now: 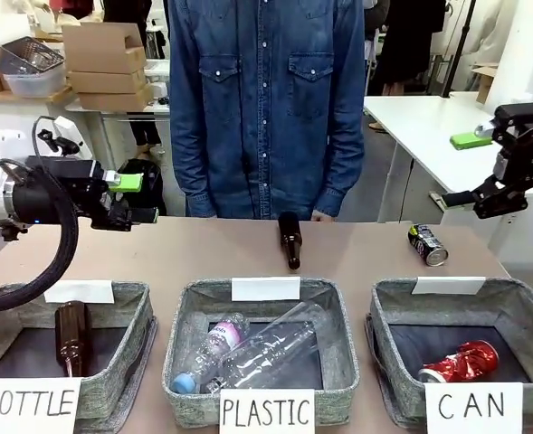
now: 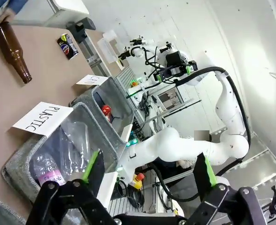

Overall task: Sort the can waste into the basket.
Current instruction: Pick up the can waste from the table and place it in the right Fabric basket.

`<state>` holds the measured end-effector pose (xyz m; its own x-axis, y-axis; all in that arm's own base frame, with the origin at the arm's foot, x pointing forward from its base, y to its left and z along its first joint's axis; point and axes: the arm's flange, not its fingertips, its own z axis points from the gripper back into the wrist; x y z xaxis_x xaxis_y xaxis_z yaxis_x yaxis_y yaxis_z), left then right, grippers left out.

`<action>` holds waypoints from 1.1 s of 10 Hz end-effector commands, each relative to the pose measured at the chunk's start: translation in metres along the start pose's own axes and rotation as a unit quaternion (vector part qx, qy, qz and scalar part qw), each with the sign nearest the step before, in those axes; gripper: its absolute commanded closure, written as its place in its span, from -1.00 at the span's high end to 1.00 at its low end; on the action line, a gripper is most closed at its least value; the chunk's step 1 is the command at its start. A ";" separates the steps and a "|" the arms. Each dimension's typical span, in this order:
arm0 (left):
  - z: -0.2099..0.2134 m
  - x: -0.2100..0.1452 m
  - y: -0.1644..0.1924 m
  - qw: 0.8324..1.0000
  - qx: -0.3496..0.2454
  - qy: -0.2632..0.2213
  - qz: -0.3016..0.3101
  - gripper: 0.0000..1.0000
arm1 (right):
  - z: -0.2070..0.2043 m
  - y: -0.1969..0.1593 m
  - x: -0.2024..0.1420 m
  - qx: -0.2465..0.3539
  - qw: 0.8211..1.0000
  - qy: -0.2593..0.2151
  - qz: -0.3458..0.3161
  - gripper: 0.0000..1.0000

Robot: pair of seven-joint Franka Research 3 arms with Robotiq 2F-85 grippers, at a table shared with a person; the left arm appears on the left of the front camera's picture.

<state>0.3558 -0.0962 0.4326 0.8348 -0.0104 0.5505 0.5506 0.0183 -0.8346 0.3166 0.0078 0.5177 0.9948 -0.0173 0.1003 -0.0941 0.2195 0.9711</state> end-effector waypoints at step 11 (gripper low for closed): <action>0.004 0.002 0.000 1.000 -0.011 -0.012 -0.011 1.00 | -0.027 0.020 0.014 -0.301 0.947 -0.090 0.065 1.00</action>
<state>0.3564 -0.0903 0.4333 0.8346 -0.0005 0.5508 0.5508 0.0161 -0.8345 0.3134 0.0346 0.5494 0.9096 -0.1662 0.3809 -0.0789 0.8308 0.5509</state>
